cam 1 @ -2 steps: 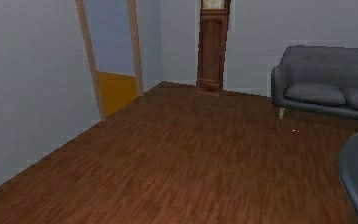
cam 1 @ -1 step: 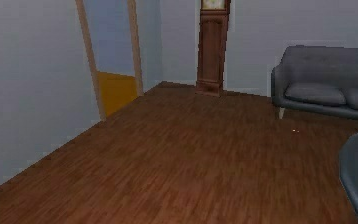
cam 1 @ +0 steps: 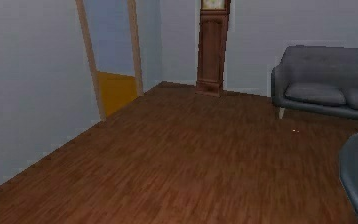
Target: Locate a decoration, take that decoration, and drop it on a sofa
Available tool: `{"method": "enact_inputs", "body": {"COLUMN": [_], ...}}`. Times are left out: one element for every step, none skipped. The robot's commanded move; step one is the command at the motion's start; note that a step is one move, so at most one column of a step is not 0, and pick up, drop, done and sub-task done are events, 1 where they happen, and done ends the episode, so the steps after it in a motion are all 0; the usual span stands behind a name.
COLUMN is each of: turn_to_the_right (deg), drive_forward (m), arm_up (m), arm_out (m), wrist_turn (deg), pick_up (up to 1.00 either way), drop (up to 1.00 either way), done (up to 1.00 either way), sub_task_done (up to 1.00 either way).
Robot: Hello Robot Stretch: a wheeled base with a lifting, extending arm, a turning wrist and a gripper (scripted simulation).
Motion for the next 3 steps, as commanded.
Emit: {"method": "enact_inputs", "body": {"turn_to_the_right": [0.0,0.0,0.0], "drive_forward": [0.00,0.00,0.00], "arm_up": [0.10,0.16,0.00], "arm_out": [0.00,0.00,0.00], "wrist_turn": [0.0,0.0,-45.0], "pick_up": [0.00,0.00,0.00], "drop": [0.00,0.00,0.00], "done": [0.00,0.00,0.00], "sub_task_done": [0.00,0.00,0.00]}}
